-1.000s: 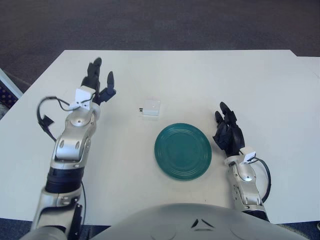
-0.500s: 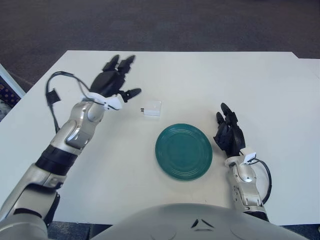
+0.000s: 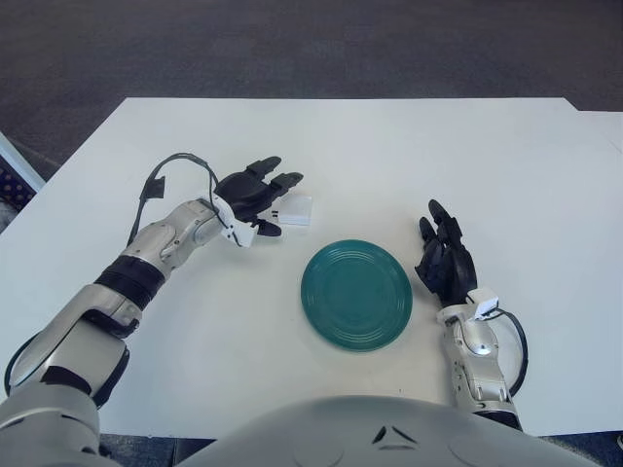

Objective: Put the charger into the plate.

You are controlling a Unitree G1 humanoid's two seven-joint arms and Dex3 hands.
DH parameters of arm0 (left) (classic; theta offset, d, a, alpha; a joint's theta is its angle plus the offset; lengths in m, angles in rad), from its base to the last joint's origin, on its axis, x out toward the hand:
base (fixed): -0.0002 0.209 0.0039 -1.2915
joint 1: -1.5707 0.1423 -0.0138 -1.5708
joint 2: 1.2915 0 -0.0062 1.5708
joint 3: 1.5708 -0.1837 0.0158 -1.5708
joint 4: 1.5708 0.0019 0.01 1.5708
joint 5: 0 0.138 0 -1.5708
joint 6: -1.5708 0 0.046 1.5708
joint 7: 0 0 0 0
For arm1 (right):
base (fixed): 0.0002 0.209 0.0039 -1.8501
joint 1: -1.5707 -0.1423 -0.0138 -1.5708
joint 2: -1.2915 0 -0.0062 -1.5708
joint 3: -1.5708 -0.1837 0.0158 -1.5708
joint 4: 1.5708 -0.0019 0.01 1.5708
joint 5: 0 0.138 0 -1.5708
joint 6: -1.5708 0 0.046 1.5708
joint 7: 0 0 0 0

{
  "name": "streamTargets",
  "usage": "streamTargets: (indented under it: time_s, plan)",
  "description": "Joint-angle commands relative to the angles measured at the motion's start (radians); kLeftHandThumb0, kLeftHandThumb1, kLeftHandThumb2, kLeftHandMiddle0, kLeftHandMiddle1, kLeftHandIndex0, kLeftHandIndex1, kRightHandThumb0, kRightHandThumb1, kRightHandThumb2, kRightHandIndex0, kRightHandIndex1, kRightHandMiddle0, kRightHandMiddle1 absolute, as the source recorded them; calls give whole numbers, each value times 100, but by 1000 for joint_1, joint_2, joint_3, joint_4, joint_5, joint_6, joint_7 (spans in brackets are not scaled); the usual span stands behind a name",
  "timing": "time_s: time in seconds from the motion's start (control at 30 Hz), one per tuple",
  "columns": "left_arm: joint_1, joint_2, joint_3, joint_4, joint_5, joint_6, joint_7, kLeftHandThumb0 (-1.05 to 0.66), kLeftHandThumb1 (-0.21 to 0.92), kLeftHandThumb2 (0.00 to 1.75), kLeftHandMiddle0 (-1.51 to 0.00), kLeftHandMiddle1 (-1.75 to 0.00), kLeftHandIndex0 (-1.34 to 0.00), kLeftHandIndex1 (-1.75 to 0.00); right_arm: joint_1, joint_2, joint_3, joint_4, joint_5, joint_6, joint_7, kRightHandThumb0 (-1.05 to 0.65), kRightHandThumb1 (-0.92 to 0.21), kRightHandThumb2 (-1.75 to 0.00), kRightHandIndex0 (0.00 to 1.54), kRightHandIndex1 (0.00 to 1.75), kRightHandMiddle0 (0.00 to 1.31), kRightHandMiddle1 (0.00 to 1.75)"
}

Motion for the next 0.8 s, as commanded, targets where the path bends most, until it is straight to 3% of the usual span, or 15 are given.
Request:
streamTargets:
  time_s: [0.0, 0.3, 0.77]
  plan:
    - [-29, -16, 7, 30, 17, -22, 17, -105, 92, 49, 0, 0, 0, -38, 67, 3, -10, 102, 13, 80, 0, -89, -92, -95, 16, 1, 0, 36]
    - [-29, -43, 8, 69, 30, -50, 32, -105, 92, 48, 0, 0, 0, -39, 73, 9, -8, 90, 10, 93, 0, -89, -92, -94, 16, 1, 0, 37]
    - [-103, -91, -31, 278, 101, -118, 143, -105, 92, 49, 0, 0, 0, -42, 78, 10, 4, 86, 7, 79, 13, -87, -92, -93, 16, 0, 0, 37]
